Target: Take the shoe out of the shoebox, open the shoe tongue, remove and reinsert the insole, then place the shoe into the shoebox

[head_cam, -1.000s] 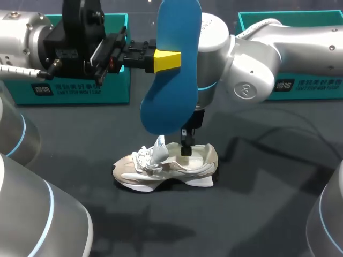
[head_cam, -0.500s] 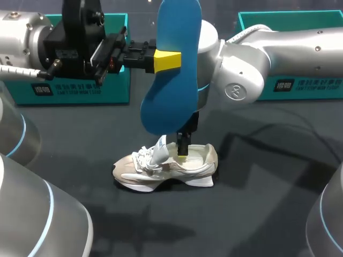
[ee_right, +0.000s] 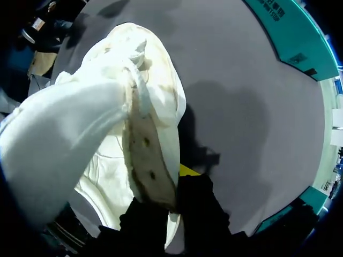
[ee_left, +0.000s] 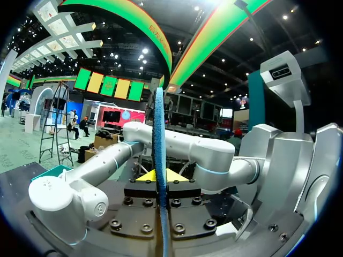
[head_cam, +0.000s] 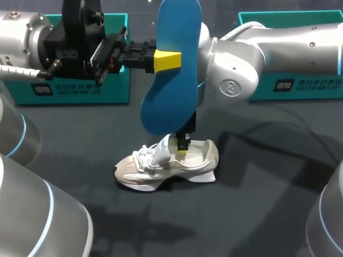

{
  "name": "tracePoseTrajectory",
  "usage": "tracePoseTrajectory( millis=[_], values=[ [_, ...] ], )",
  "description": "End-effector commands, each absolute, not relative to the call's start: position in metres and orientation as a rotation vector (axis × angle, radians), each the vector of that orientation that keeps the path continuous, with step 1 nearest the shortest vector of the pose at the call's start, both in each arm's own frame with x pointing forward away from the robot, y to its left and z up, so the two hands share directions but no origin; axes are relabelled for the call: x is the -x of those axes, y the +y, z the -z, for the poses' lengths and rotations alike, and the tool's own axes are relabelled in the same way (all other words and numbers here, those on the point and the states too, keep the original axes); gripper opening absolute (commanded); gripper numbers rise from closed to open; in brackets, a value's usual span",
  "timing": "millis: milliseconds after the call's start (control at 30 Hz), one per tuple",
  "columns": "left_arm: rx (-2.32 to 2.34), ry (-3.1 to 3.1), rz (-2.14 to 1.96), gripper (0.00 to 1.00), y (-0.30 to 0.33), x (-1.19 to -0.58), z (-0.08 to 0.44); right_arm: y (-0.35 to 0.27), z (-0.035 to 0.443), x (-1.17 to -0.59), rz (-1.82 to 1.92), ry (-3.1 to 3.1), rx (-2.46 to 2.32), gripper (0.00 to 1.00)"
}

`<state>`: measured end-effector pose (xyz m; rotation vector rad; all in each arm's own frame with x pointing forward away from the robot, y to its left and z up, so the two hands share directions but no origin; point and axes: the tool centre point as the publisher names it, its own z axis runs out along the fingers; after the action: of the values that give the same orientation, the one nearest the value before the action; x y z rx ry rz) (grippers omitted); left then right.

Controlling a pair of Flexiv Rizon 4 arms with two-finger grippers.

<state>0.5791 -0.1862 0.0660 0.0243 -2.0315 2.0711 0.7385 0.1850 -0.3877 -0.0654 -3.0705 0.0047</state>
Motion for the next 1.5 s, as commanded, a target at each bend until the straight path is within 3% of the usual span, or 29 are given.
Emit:
tracePoseTrajectory(
  millis=[33,367,767,1267,1500],
  values=[
    [-0.024,-2.033,-2.069,0.00,-0.187,-0.579,-0.066,0.186,0.376,-0.740,-0.032,-3.049,0.078,0.00],
    [-0.024,-2.033,-2.069,0.00,-0.187,-0.579,-0.066,0.179,0.351,-0.732,0.000,-3.019,0.246,0.00],
    [-0.024,-2.033,-2.069,0.00,-0.187,-0.579,-0.066,0.154,0.343,-0.715,0.318,-2.829,1.027,0.00],
    [-0.024,-2.033,-2.069,0.00,-0.187,-0.579,-0.066,0.154,0.342,-0.712,0.317,-2.818,1.051,0.00],
    [-0.024,-2.033,-2.069,0.00,-0.187,-0.579,-0.066,0.158,0.345,-0.705,0.302,-2.575,1.676,0.00]
  ],
)
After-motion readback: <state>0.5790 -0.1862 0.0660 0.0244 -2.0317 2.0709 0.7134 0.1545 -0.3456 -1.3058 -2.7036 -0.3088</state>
